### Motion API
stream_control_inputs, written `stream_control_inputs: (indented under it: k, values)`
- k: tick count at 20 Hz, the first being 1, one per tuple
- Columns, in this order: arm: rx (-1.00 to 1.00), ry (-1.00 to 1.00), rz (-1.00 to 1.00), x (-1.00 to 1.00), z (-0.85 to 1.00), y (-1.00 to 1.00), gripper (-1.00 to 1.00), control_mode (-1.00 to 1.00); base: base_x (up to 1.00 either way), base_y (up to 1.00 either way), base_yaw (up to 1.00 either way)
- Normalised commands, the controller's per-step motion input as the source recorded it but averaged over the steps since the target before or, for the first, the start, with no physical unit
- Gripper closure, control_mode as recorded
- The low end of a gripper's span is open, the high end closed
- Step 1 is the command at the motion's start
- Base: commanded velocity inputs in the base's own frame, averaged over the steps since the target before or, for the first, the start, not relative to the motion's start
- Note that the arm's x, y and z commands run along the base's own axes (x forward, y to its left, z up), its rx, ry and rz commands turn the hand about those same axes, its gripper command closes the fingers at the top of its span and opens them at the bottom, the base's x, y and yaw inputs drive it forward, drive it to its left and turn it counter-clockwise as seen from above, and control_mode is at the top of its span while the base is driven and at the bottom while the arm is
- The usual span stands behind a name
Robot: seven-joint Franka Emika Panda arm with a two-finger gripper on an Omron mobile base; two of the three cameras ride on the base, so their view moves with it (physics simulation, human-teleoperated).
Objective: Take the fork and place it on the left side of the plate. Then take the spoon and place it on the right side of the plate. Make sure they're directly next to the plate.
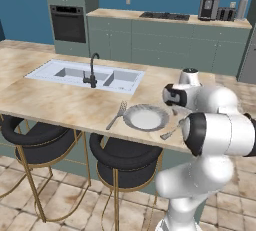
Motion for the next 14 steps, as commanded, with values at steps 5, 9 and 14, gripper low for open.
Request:
stream_control_inputs:
  k: [5,9,14]
  values:
    - [0.0,0.0,0.09,-0.99,0.62,0.24,-1.0,-1.0,0.0,0.0,0.0]
    - [0.0,0.0,0.23,-1.0,0.34,0.34,-1.0,-1.0,0.0,0.0,0.0]
    - [0.0,0.0,0.22,-1.0,0.4,0.43,-1.0,-1.0,0.0,0.0,0.0]
